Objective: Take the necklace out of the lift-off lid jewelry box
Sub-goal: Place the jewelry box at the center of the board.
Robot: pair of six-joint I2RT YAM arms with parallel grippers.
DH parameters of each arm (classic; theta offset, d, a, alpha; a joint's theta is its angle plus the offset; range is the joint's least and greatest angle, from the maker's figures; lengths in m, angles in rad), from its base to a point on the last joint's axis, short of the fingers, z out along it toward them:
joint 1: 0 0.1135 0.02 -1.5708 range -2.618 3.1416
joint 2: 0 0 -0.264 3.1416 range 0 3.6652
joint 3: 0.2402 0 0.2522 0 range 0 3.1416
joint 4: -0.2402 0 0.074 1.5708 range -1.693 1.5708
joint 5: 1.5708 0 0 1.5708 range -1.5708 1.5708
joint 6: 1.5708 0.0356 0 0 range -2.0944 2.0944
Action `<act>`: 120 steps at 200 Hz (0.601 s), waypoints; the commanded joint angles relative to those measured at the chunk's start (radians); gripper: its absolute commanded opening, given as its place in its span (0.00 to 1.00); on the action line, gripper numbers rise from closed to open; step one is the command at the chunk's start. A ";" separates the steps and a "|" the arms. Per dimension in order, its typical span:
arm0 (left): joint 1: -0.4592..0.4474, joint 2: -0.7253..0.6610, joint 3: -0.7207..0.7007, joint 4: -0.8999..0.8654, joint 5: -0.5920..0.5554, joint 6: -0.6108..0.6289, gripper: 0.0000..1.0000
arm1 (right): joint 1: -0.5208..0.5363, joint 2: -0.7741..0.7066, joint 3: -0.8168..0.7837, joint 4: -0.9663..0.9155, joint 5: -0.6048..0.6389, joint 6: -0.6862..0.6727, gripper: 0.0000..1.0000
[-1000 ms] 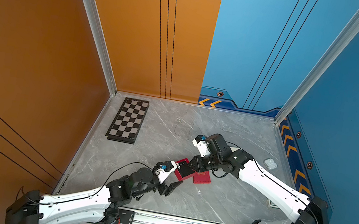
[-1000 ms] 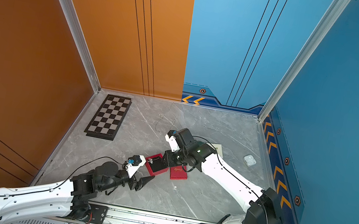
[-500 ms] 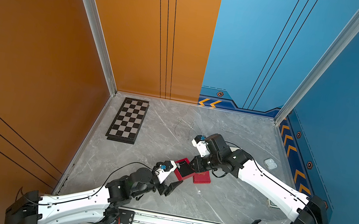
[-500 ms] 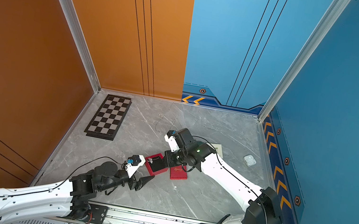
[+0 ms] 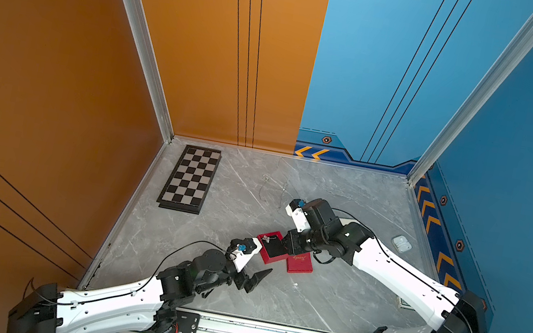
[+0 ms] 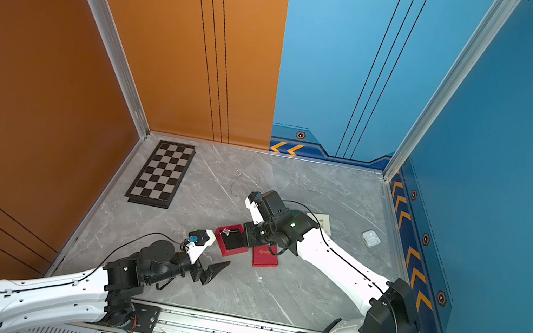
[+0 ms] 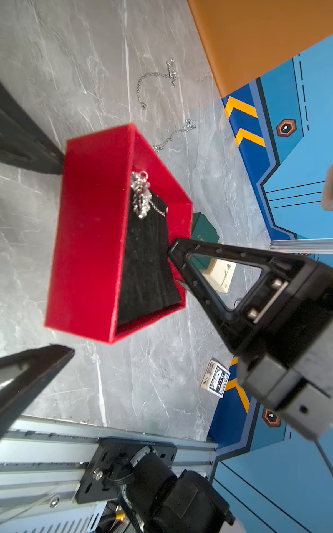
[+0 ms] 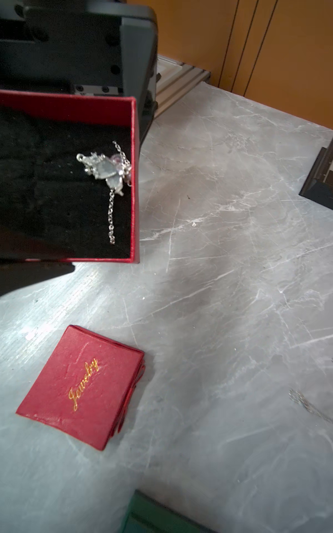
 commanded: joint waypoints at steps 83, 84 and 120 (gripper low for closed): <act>0.017 -0.041 0.082 -0.196 -0.257 -0.166 0.94 | 0.025 0.155 -0.043 0.242 0.329 0.084 0.00; 0.019 -0.043 0.084 -0.203 -0.261 -0.169 0.94 | 0.025 0.156 -0.044 0.246 0.330 0.085 0.00; 0.136 -0.133 0.123 -0.377 -0.326 -0.277 0.93 | 0.055 0.219 -0.099 0.325 0.343 0.099 0.00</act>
